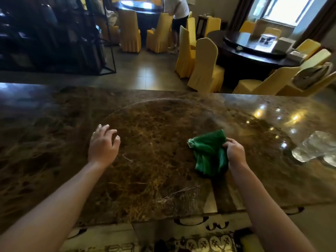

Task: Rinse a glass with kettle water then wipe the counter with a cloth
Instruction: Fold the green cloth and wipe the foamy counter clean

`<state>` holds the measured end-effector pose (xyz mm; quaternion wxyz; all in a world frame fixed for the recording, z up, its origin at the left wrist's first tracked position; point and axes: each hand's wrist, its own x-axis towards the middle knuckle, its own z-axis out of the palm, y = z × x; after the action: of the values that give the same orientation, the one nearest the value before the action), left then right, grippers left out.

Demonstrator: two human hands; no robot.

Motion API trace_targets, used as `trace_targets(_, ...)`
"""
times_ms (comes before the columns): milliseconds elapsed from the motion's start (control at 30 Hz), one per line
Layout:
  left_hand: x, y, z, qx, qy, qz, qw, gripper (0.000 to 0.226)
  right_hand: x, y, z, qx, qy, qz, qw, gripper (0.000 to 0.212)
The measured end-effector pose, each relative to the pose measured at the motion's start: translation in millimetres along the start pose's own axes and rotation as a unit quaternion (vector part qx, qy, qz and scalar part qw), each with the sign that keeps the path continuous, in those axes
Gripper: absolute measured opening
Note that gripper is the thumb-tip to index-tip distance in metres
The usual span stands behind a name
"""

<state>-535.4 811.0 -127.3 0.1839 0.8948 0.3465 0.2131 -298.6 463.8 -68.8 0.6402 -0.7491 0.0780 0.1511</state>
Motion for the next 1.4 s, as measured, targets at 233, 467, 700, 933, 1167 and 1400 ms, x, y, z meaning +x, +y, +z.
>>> trace_targets(233, 12.8, 45.6, 48.6, 0.046, -0.072, 0.097, 0.992, 0.039, -0.5, 44.2, 7.1, -0.450, 0.124, -0.233, 0.853, 0.066)
trace_targets(467, 33.3, 42.7, 68.6, 0.130, -0.142, 0.056, 0.980, 0.063, 80.2, 51.9, 1.4, -0.542, 0.107, -0.138, 0.822, 0.078)
trace_targets(700, 24.5, 46.8, 69.3, 0.128, -0.145, 0.041, 0.980, 0.065, 150.9, 20.6, -26.3, -0.459, 0.203, -0.111, 0.858, 0.073)
trace_targets(933, 28.0, 44.5, 70.5, 0.138, -0.155, 0.036, 0.978, 0.065, 213.5, -15.6, 50.4, -0.537, 0.116, -0.029, 0.835, 0.082)
trace_targets(1167, 30.1, 49.1, 70.9, 0.152, -0.157, 0.031, 0.975, 0.067, 265.9, -58.7, 153.0, -0.587, 0.011, -0.108, 0.802, 0.078)
trace_targets(1400, 28.6, 46.4, 64.8, 0.148, -0.156, 0.028, 0.976, 0.068, 216.5, -62.8, 300.5, -0.596, -0.160, -0.251, 0.746, 0.074)
